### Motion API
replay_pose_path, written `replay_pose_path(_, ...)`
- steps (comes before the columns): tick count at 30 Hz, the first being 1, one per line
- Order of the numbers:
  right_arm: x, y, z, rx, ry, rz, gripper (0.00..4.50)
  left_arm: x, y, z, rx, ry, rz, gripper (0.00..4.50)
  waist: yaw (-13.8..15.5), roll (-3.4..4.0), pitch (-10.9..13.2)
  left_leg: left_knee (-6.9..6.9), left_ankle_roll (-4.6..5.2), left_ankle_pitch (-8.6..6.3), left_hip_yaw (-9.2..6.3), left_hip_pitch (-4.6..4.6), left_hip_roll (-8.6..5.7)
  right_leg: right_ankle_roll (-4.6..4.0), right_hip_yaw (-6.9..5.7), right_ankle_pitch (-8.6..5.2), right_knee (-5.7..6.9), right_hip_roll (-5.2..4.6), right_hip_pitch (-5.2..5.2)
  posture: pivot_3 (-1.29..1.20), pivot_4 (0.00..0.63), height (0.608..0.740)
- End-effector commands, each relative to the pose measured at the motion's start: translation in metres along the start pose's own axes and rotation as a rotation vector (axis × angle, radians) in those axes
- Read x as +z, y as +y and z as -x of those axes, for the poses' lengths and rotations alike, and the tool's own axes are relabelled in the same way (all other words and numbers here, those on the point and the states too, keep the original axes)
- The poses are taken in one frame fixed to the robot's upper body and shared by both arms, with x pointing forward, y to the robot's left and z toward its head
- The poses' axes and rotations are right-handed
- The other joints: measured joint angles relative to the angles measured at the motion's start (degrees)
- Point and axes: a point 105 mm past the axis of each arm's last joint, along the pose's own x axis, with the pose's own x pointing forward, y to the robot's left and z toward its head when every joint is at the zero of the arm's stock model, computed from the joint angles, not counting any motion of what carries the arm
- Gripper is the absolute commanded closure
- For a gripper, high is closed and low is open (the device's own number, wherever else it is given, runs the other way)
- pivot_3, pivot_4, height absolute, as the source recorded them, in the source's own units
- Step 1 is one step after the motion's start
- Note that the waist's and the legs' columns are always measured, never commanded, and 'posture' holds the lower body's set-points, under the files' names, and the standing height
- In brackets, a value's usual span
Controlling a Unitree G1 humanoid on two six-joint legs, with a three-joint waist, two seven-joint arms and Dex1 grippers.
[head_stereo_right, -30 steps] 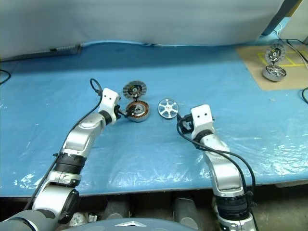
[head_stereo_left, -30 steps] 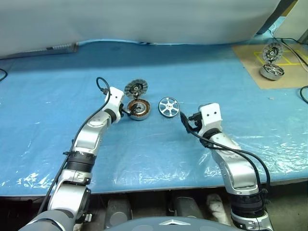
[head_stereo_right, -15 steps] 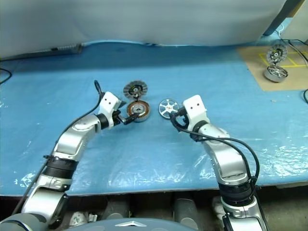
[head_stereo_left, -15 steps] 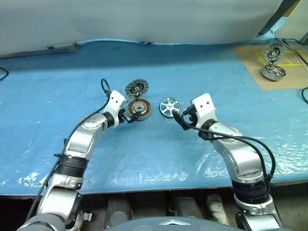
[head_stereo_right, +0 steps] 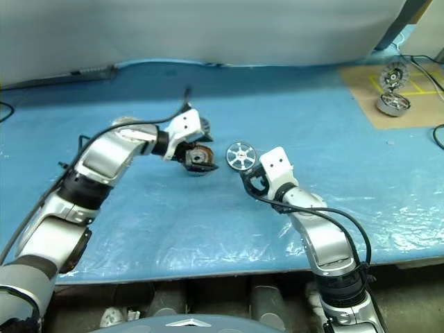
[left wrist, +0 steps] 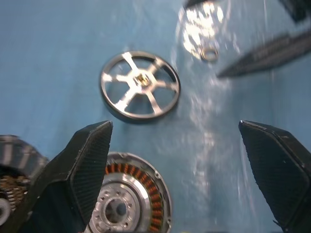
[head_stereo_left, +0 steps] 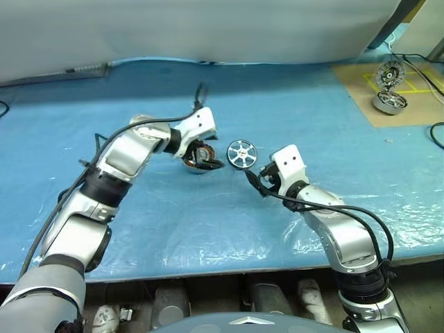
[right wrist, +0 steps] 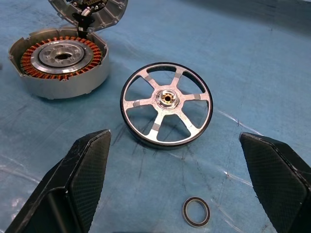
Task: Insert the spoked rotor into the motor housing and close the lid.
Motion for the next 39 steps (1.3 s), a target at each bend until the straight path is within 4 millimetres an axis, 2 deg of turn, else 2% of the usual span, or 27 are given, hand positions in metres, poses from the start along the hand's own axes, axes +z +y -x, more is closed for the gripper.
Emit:
replay_pose_path(1,0.010,-0.004,0.003,-0.020,-0.046,0.018,0.00,0.009,0.008,-0.002,-0.034,0.089,-0.087,0.06,0.2,0.01,0.0,0.00,0.00,0.00,0.00,-0.01,0.05,-0.01,-0.02,0.00,0.00,0.05,0.00,0.00,0.150,0.740)
replay_pose_path(6,0.006,-0.006,0.006,-0.020,-0.034,0.016,0.00,0.015,0.022,-0.007,-0.028,0.261,-0.271,0.06,0.4,0.00,0.0,0.00,0.00,0.00,-0.01,-0.04,0.05,-0.02,-0.02,0.01,-0.02,0.05,0.01,0.00,0.150,0.740)
replay_pose_path(8,0.003,-0.005,0.008,-0.010,-0.030,0.016,0.00,0.017,0.035,-0.010,0.020,0.342,-0.350,0.06,0.5,0.00,0.0,0.00,0.00,0.00,-0.01,-0.02,0.05,-0.02,-0.02,0.01,-0.02,0.05,0.03,0.00,0.150,0.740)
replay_pose_path(11,0.004,-0.003,0.011,0.014,-0.056,0.010,0.00,0.022,0.045,-0.015,0.042,0.389,-0.379,0.06,0.7,-0.02,0.0,0.01,0.00,0.00,-0.01,-0.01,0.04,-0.01,-0.01,0.02,-0.03,0.05,0.06,0.00,0.150,0.740)
replay_pose_path(13,0.003,-0.001,0.014,0.027,-0.070,0.005,0.00,0.021,0.045,-0.018,0.028,0.421,-0.375,0.06,0.7,-0.03,0.0,0.02,0.00,0.00,-0.01,0.00,0.05,-0.01,0.00,0.02,-0.02,0.06,0.06,0.00,0.150,0.740)
replay_pose_path(17,-0.006,-0.003,0.017,0.028,-0.047,0.006,0.00,0.006,0.044,-0.019,0.002,0.506,-0.388,0.06,0.6,-0.04,0.0,0.02,0.00,0.00,-0.02,-0.01,0.05,-0.02,0.00,0.03,-0.02,0.07,0.06,0.00,0.150,0.740)
replay_pose_path(21,-0.006,-0.002,0.017,0.036,-0.042,0.005,0.00,-0.009,0.047,-0.017,0.012,0.576,-0.391,0.06,0.7,-0.04,0.0,0.02,0.00,0.00,-0.02,0.01,0.05,-0.04,-0.01,0.04,-0.02,0.06,0.06,0.00,0.150,0.740)
replay_pose_path(29,-0.005,0.000,0.013,0.052,-0.040,0.014,0.00,-0.018,0.046,-0.022,0.016,0.610,-0.372,0.06,1.4,-0.04,0.0,0.03,0.00,0.00,-0.02,0.02,0.06,-0.07,-0.01,0.05,-0.01,0.06,0.08,0.00,0.150,0.740)
replay_pose_path(32,-0.005,0.001,0.012,0.050,-0.040,0.014,0.00,-0.016,0.036,-0.026,-0.032,0.609,-0.395,0.06,1.6,-0.04,0.0,0.03,0.01,0.00,-0.02,0.11,0.06,-0.16,-0.01,0.00,-0.01,0.05,0.17,0.00,0.150,0.740)
replay_pose_path(34,-0.005,0.001,0.012,0.048,-0.039,0.014,0.00,-0.016,0.034,-0.024,-0.042,0.607,-0.398,0.06,1.6,-0.04,0.0,0.03,0.01,0.00,-0.02,0.13,0.06,-0.25,-0.01,-0.05,-0.01,0.03,0.18,0.00,0.150,0.740)
replay_pose_path(37,-0.008,0.000,0.014,0.038,-0.033,0.011,0.00,-0.020,0.037,-0.010,-0.031,0.644,-0.427,0.06,1.5,-0.04,0.0,0.03,0.00,0.00,-0.02,0.13,0.10,-0.24,-0.01,-0.04,-0.01,0.06,0.17,0.00,0.150,0.740)
replay_pose_path(39,-0.009,0.001,0.014,0.038,-0.031,0.009,0.00,-0.015,0.034,-0.003,-0.030,0.625,-0.426,0.06,1.5,-0.04,0.0,0.02,0.00,0.00,-0.01,0.13,0.19,-0.23,-0.02,-0.03,-0.01,0.14,0.17,0.00,0.150,0.740)
